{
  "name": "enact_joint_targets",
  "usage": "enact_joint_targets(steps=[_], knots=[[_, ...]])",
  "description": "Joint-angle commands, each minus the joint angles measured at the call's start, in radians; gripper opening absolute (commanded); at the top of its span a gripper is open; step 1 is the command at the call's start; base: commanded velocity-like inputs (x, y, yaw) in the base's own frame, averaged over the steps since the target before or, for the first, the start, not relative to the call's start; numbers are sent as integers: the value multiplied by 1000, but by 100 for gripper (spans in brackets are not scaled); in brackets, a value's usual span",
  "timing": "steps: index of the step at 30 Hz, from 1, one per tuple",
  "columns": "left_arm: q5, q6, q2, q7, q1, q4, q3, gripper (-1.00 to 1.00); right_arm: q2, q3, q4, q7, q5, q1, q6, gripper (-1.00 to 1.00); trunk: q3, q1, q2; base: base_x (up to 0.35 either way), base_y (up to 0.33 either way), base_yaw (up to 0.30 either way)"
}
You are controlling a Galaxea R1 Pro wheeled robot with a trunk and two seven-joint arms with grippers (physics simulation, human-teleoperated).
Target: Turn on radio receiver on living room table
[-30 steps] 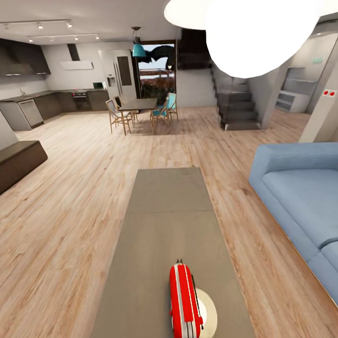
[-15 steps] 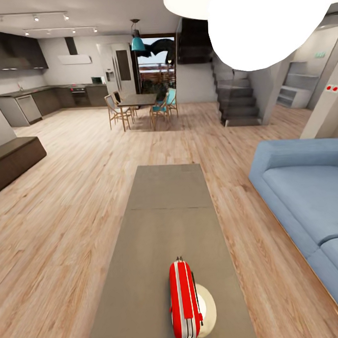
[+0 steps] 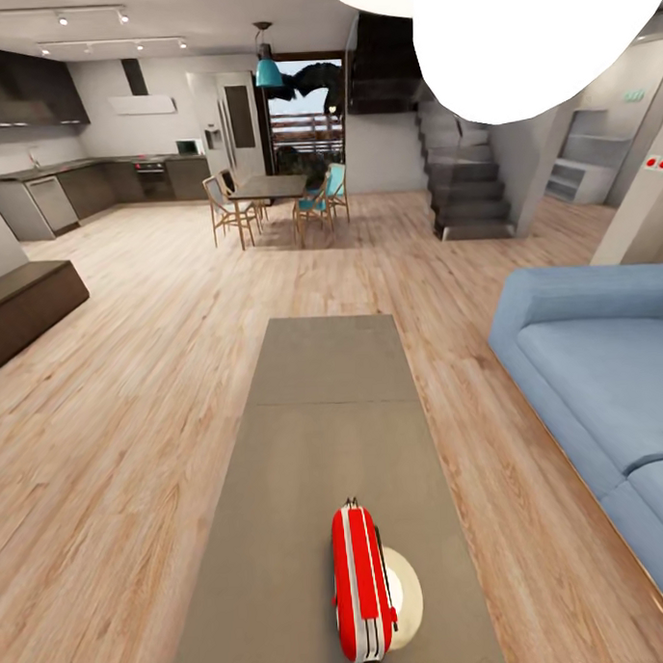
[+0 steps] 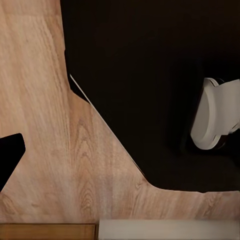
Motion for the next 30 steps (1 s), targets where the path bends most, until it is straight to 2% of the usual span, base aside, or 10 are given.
enact_joint_targets(steps=[1,30], knots=[[0,0,0,0,0,0,0,100,0,0,0,0,0,0,0,100,-2,0,0,0,0,0],[0,4,0,-1,0,2,0,100,0,1,0,0,2,0,-1,100,-49,0,0,0,0,0]])
